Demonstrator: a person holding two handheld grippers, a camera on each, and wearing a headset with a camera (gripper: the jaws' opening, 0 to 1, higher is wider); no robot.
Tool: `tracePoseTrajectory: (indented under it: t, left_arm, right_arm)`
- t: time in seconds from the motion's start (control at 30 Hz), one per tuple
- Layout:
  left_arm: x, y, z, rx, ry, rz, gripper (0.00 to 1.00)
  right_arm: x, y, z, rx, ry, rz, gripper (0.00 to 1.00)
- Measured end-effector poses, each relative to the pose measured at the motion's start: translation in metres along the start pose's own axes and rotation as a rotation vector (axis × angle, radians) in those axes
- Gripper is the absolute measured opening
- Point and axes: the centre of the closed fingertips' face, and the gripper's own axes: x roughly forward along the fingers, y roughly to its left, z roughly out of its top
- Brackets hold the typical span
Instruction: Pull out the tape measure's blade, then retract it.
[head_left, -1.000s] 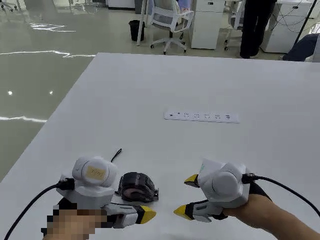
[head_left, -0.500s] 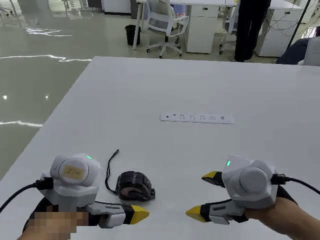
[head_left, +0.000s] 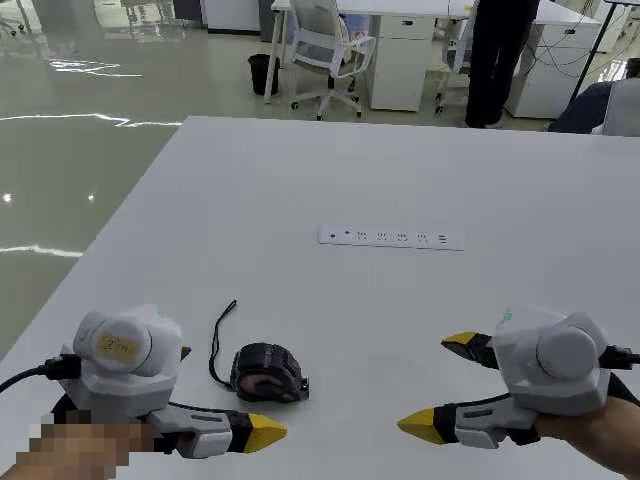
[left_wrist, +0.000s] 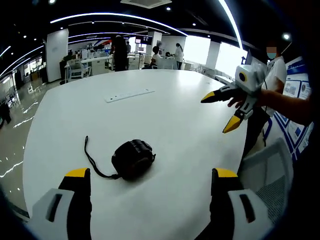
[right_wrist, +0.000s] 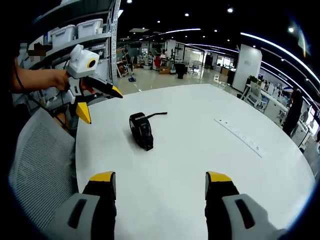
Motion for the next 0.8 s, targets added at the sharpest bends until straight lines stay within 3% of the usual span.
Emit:
tracePoseTrajectory:
  t: [0.17,0.47,0.8]
  left_arm:
    - [-0.007,-0.001,0.003,0.034,-0.002,-0.011,0.99]
    - [-0.021,0.002,0.009,0.041,-0.040,-0.024,0.99]
    - [-0.030,0.004,0.003,0.049,-0.029,-0.015,0.99]
  right_arm:
    - [-0.009,-0.003,-0.004,0.032,-0.013,0.001,0.82]
    - [-0.024,-0.005,0.003,0.078,-0.066,-0.001,0.89]
    - [-0.029,-0.001,-0.001,0.099,-0.059,0.018,0.99]
